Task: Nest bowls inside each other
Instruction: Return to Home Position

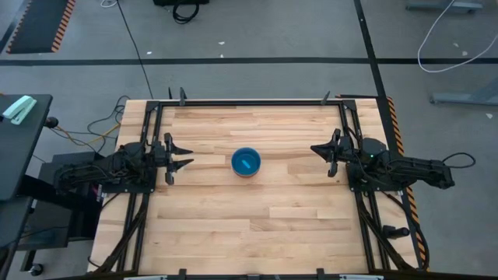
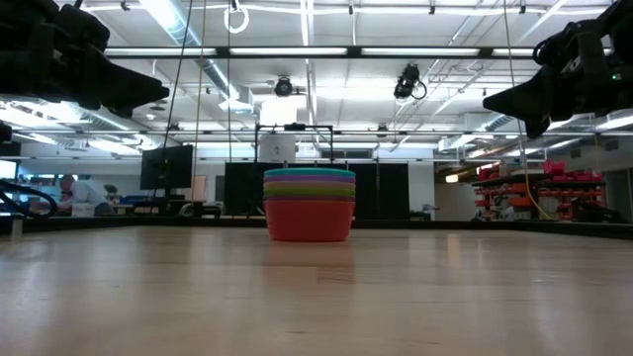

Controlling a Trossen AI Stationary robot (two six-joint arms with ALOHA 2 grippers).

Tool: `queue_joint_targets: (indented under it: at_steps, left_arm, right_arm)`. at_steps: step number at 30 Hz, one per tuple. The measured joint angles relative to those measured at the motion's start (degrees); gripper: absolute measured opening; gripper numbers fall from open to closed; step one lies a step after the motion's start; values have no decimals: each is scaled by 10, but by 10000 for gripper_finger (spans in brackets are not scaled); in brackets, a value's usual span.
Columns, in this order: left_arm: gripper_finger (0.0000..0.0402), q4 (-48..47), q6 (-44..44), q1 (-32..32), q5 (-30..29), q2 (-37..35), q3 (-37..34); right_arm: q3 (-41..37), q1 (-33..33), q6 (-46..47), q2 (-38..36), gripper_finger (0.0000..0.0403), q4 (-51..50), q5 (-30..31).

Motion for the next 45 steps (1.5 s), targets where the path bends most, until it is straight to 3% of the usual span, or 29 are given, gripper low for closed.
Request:
queue_joint_targets:
  at_steps: [45]
  left_arm:
    - [149,0,0,0,0,0,0]
  right_arm:
    - [0,0,0,0,16,0,0]
